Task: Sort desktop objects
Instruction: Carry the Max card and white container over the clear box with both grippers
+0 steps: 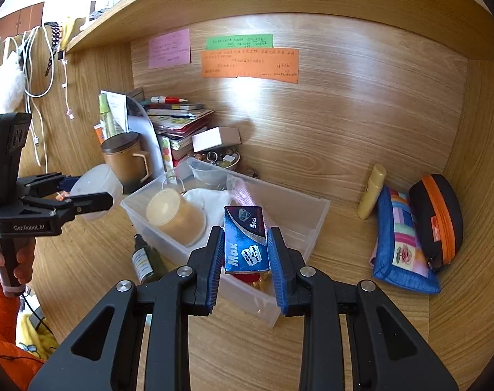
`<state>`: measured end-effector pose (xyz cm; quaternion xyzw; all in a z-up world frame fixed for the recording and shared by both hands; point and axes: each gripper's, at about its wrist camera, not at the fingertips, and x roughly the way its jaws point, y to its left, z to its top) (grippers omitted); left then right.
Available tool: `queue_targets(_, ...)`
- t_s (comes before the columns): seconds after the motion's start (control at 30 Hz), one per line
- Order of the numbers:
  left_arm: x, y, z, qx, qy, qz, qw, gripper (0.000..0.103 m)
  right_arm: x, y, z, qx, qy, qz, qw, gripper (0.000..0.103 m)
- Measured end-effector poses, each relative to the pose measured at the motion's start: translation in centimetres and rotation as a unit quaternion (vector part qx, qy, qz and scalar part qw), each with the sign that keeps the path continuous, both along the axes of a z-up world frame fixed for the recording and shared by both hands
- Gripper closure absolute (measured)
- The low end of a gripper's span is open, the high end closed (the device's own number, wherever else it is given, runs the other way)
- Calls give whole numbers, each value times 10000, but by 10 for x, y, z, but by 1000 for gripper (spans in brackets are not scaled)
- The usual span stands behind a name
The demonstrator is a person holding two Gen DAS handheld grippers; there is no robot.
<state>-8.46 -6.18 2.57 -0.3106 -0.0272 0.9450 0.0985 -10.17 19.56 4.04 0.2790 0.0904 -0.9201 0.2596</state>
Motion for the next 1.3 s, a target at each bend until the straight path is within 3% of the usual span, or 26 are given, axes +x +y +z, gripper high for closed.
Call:
queue_targets(0.47,-52,-11,2,49,-168,45,9998,38,-39,-5,1,-8,-170,-138,9998,78)
queue_targets(1.3,-127,-1,-27,2,-736,-96,9972,38,-99,-21,-45,278,-830,-525,9948,78)
